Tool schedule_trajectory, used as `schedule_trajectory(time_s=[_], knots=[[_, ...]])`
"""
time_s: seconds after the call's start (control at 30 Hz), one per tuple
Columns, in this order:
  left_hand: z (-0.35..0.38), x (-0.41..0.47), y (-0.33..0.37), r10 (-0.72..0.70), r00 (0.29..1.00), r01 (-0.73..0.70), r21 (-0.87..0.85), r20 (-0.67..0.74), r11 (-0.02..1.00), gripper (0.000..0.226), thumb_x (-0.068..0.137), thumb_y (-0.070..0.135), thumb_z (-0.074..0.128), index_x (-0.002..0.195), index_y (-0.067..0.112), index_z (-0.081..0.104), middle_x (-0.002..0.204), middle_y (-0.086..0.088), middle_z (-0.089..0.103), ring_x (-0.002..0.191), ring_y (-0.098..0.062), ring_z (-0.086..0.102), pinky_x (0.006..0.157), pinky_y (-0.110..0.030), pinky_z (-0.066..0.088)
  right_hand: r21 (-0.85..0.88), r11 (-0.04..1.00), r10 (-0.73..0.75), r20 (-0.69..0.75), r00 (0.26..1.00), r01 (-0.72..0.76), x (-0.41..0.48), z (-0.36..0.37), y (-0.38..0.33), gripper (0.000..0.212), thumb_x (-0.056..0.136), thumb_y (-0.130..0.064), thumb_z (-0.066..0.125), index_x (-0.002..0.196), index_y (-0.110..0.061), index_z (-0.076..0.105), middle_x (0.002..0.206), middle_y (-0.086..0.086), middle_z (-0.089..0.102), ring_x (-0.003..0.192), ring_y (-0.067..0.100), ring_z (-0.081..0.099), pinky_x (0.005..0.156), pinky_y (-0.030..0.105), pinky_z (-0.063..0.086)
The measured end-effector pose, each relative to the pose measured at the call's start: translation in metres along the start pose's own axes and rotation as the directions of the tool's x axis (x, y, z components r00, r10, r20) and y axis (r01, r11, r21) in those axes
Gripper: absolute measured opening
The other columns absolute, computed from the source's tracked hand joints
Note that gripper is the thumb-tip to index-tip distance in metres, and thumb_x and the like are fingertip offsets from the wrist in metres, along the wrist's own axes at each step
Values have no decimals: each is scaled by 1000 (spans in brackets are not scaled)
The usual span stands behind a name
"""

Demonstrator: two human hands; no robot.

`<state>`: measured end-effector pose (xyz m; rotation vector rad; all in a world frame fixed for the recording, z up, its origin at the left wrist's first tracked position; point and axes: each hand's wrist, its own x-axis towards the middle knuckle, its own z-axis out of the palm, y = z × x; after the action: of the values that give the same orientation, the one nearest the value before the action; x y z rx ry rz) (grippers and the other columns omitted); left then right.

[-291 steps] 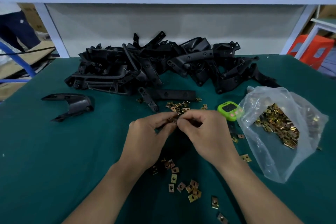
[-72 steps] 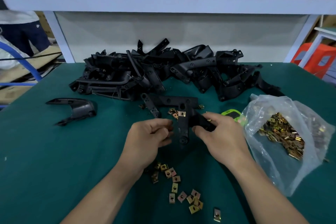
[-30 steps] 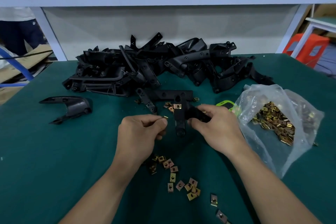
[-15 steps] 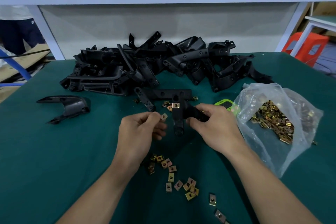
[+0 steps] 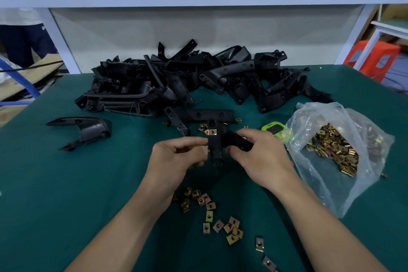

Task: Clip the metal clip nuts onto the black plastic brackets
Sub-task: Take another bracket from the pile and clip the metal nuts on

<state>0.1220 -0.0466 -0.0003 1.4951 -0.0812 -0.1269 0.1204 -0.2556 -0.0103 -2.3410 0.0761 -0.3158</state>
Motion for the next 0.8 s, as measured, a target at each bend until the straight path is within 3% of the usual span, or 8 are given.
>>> schedule_trajectory(time_s=[0.1,0.27,0.4,0.57,0.8], knots=[[0,0,-1,-7,999,9,-26,52,1000,26,80,5,82,95,27,83,84,-1,77,76,-11,70,73,-17,55,3,1000,1,-19,1000,-1,0,0,0,9,80,-46,69,84,-37,68,68,-13,66,63,8,60,57,37,54],[3,-1,1,-60,995,75,-193,83,978,26,60,29,88,84,23,82,74,1,69,69,-9,64,67,-18,54,75,997,-36,-4,999,37,-2,0,-3,6,82,-41,74,87,-38,72,76,-19,70,71,3,64,61,29,53],[3,-7,7,-71,985,95,-147,157,985,22,55,32,90,70,25,75,74,4,66,71,-8,63,69,-18,54,150,985,-90,20,996,86,-4,0,-7,11,82,-36,78,92,-40,74,83,-25,72,81,-3,67,65,17,50],[9,-9,6,-92,995,87,-137,-28,987,14,63,15,88,67,21,76,69,1,69,64,-10,66,64,-19,57,131,990,-55,-19,998,57,-5,5,-8,18,79,-44,72,96,-40,72,83,-20,72,78,5,68,72,38,58],[0,-3,4,-141,990,141,-122,10,982,31,45,30,90,73,20,81,76,-3,74,69,-14,70,67,-20,58,116,992,-39,-38,999,43,-4,2,-9,20,73,-51,67,93,-46,72,80,-22,71,76,2,67,68,35,57]])
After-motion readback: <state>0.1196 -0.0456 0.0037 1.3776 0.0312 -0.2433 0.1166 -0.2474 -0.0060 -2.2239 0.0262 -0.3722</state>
